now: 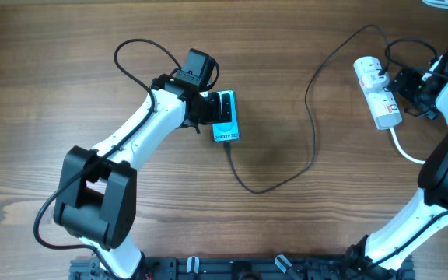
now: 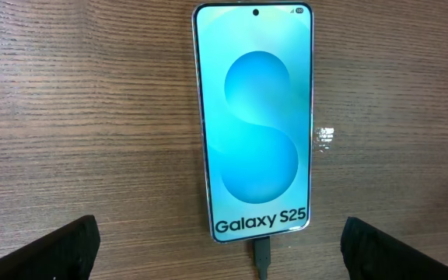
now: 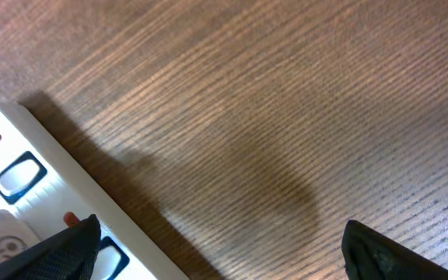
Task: Plug charger to phone and switch on socket
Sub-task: 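Press the power strip switch down with the right gripper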
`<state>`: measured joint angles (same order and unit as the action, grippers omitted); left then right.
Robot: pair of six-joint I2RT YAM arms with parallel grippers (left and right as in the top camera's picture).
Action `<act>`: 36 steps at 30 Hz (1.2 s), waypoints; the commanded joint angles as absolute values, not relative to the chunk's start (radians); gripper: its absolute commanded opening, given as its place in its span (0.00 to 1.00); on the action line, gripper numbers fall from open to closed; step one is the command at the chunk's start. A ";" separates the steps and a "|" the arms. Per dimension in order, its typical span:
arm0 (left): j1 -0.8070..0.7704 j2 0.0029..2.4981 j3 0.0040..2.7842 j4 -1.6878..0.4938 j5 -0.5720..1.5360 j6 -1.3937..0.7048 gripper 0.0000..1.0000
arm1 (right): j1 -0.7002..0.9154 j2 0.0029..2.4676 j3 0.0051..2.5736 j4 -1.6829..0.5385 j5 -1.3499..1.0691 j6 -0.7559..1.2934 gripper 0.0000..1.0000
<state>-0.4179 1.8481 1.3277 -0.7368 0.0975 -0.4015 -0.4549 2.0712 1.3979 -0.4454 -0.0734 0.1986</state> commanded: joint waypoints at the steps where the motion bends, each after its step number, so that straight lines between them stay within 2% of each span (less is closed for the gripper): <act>1: -0.421 1.857 1.326 -0.737 0.081 -0.397 1.00 | -0.452 2.095 1.412 -0.477 -0.054 0.184 1.00; 6: -0.421 1.857 1.326 -0.737 0.081 -0.397 1.00 | -0.452 2.095 1.412 -0.502 -0.054 0.184 1.00; 16: -0.421 1.857 1.326 -0.737 0.081 -0.396 1.00 | -0.452 2.095 1.412 -0.402 -0.054 0.184 1.00; 36: -0.421 1.857 1.326 -0.737 0.081 -0.396 1.00 | -0.452 2.096 1.398 -0.490 -0.096 0.184 1.00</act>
<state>-0.4179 1.8484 1.3277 -0.7368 0.0975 -0.4015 -0.4553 2.0758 1.3979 -0.4782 -0.0711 0.1963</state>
